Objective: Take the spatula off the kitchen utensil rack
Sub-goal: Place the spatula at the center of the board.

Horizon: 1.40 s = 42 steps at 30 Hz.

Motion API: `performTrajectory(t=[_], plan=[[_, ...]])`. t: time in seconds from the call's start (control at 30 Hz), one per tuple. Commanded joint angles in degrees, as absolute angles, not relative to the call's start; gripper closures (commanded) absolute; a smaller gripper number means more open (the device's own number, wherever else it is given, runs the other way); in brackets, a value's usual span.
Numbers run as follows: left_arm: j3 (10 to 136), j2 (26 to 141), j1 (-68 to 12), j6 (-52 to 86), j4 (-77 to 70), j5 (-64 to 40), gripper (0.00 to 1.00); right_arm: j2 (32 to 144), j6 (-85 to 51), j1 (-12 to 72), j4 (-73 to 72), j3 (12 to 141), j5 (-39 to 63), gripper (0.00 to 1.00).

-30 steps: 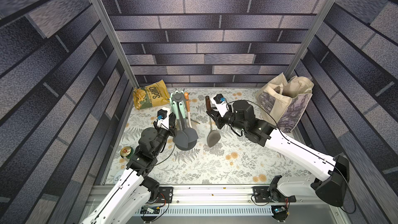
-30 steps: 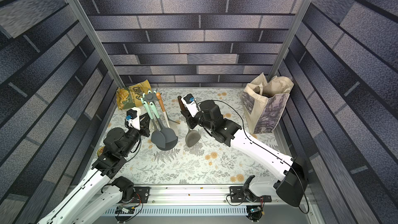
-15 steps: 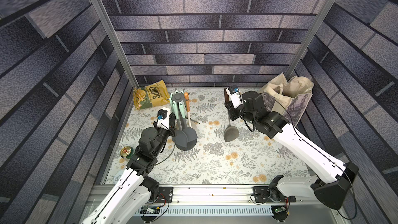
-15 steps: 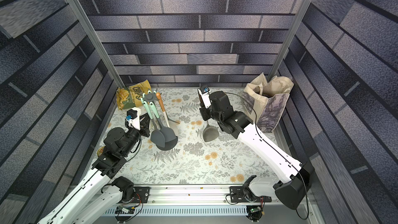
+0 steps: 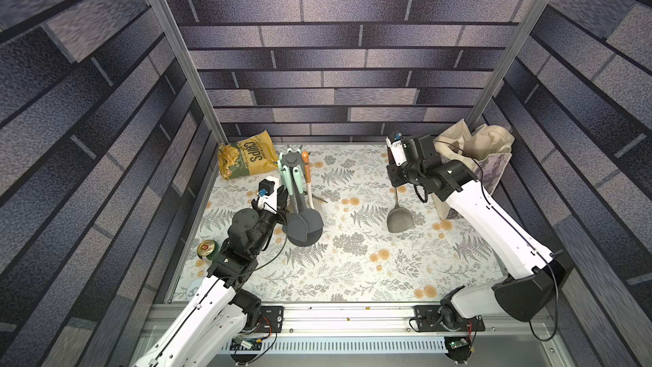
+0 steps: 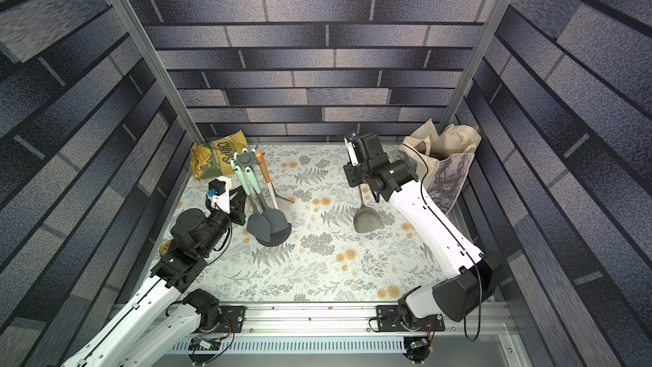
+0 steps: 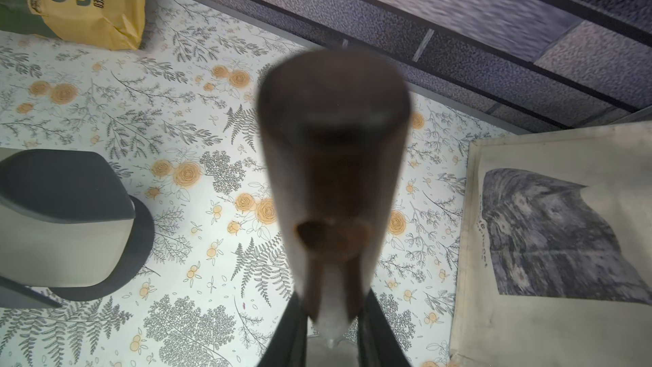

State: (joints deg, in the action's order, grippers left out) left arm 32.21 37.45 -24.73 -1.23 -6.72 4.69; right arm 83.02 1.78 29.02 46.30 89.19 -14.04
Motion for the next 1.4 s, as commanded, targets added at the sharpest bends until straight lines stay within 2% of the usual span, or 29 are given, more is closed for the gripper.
performTrajectory(t=[0.0, 0.37, 0.8, 1.37], plan=[[34.62, 37.29, -24.43, -1.45, -5.55, 4.75, 0.80, 83.23, 1.10, 26.30, 50.95, 91.24, -14.08, 1.00], [34.99, 38.83, -24.43, -1.79, -5.45, 4.60, 0.80, 86.83, 1.29, 19.52, 55.51, 92.26, -10.15, 1.00], [34.37, 38.66, -24.53, -1.68, -5.01, 5.36, 0.79, 86.53, 0.00, 16.76, 42.34, 81.62, -11.45, 1.00], [34.01, 38.60, -24.52, -1.65, -4.75, 5.71, 0.79, 95.05, -0.82, 15.86, 29.54, 75.32, -16.04, 1.00]])
